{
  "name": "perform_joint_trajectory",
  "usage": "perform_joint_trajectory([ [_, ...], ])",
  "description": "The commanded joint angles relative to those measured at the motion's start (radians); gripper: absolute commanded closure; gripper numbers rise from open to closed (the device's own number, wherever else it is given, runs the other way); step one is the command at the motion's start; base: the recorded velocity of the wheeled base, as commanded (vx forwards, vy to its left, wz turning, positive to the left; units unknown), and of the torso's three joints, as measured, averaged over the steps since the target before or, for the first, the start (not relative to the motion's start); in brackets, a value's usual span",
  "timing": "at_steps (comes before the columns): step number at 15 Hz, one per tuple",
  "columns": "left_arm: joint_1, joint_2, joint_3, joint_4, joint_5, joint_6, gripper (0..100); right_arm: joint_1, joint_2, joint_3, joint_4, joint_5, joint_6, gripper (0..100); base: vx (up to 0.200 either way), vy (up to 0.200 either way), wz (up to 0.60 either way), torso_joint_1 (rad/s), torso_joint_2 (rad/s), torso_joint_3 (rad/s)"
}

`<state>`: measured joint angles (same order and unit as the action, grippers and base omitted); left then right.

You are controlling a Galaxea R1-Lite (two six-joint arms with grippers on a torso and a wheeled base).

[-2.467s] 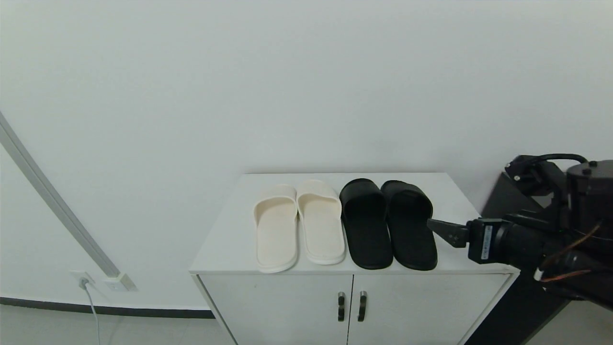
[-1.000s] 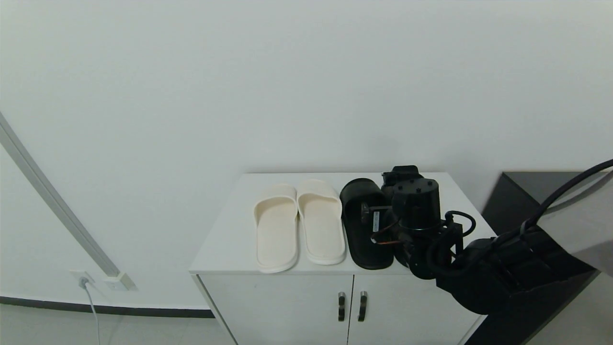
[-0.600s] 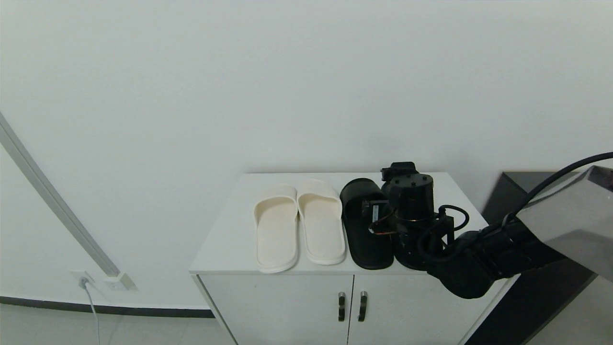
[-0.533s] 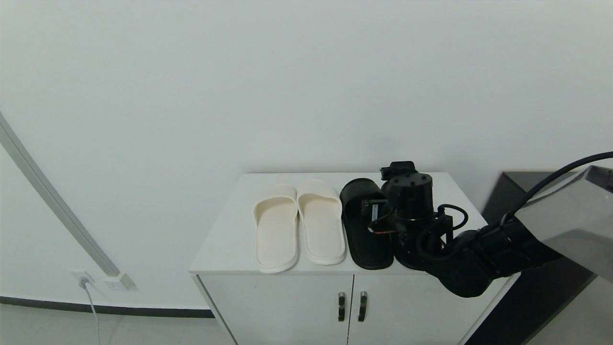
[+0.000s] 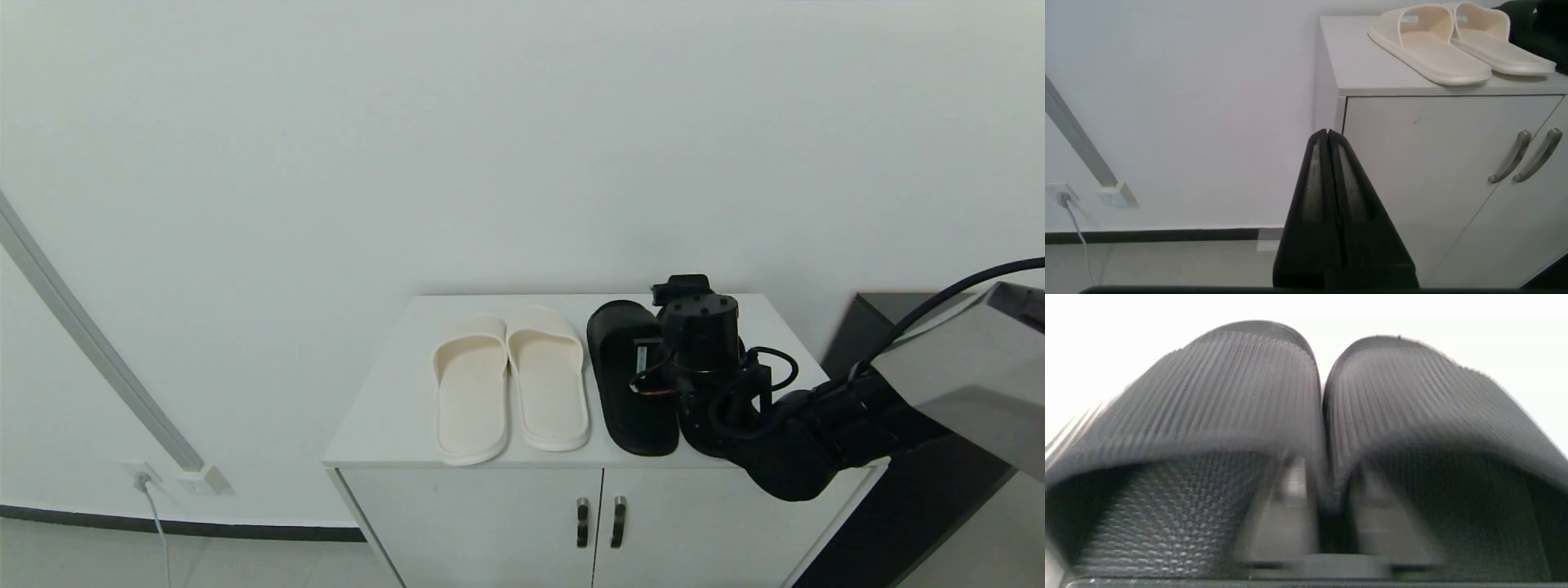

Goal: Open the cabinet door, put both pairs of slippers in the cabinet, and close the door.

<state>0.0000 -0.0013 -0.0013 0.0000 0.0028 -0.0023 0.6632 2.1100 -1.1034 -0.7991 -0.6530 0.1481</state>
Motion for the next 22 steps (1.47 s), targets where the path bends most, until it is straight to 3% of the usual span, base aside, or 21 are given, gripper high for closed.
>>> perform_joint_trajectory([
  [1, 0.0, 0.001, 0.001, 0.0, 0.0, 0.001, 100, 0.001, -0.035, 0.005, 0.003, 0.0, -0.002, 100, 0.0, 0.0, 0.0, 0.0, 0.0, 0.0],
  [7, 0.0, 0.001, 0.001, 0.0, 0.0, 0.001, 100, 0.022, -0.248, 0.165, 0.006, 0.081, -0.044, 100, 0.0, 0.0, 0.0, 0.0, 0.0, 0.0],
  [11, 0.0, 0.001, 0.001, 0.0, 0.0, 0.001, 100, 0.082, -0.486, 0.378, 0.017, 0.317, -0.094, 100, 0.0, 0.0, 0.0, 0.0, 0.0, 0.0],
  [14, 0.0, 0.001, 0.0, 0.0, 0.0, 0.001, 100, 0.108, -0.621, 0.439, 0.129, 0.47, -0.105, 100, 0.0, 0.0, 0.0, 0.0, 0.0, 0.0],
  [16, 0.0, 0.001, 0.001, 0.0, 0.0, 0.001, 100, 0.121, -0.656, 0.428, 0.195, 0.486, -0.105, 100, 0.0, 0.0, 0.0, 0.0, 0.0, 0.0],
  [22, 0.0, 0.001, 0.001, 0.0, 0.0, 0.001, 100, 0.15, -0.654, 0.43, 0.201, 0.489, -0.105, 100, 0.0, 0.0, 0.0, 0.0, 0.0, 0.0],
])
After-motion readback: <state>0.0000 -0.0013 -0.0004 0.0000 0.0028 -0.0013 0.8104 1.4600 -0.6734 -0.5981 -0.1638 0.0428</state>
